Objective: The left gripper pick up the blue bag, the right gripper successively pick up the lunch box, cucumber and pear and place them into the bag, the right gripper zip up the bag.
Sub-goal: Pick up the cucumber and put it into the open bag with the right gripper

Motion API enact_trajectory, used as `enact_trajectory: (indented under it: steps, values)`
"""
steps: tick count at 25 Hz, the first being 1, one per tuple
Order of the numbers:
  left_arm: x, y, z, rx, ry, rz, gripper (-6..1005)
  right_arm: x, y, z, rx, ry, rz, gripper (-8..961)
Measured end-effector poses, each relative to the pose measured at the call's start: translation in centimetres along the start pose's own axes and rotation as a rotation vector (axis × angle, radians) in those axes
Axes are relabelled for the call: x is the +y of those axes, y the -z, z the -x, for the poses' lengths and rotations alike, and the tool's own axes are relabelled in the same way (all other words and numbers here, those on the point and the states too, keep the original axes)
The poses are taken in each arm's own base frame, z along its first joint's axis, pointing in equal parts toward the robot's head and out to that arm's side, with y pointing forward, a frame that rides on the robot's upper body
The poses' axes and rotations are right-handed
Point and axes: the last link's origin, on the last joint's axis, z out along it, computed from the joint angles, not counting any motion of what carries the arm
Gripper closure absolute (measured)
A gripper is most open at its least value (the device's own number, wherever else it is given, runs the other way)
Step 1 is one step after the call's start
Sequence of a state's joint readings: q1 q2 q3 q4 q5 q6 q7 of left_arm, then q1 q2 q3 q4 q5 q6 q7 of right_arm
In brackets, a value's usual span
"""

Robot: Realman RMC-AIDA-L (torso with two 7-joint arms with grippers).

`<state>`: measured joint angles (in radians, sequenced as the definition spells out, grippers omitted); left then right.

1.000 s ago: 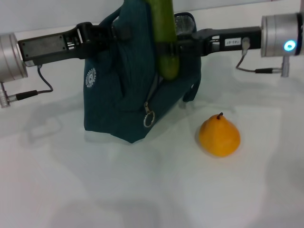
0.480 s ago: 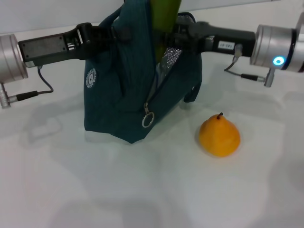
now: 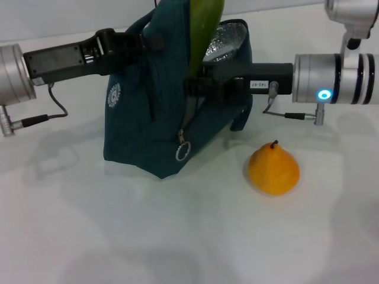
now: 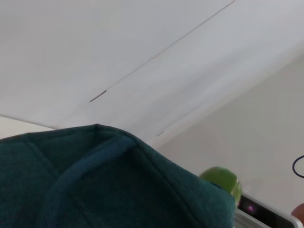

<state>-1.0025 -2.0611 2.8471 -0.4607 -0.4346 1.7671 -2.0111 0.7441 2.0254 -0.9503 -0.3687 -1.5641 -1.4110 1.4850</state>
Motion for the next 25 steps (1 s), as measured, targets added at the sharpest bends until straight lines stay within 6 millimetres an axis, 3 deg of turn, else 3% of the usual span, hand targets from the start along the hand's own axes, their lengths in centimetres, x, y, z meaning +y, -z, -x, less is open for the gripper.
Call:
enact_trajectory:
  steps: [13,25]
  values:
    - [-0.1,0.3,0.0,0.008,0.004,-0.003,910,0.4,-0.3,0.4,0.052,-0.013,0.033,394]
    - [-0.3,0.8,0.1,0.022,0.011,-0.01,910,0.3,0.4,1.4,0.059,0.004,0.023,283]
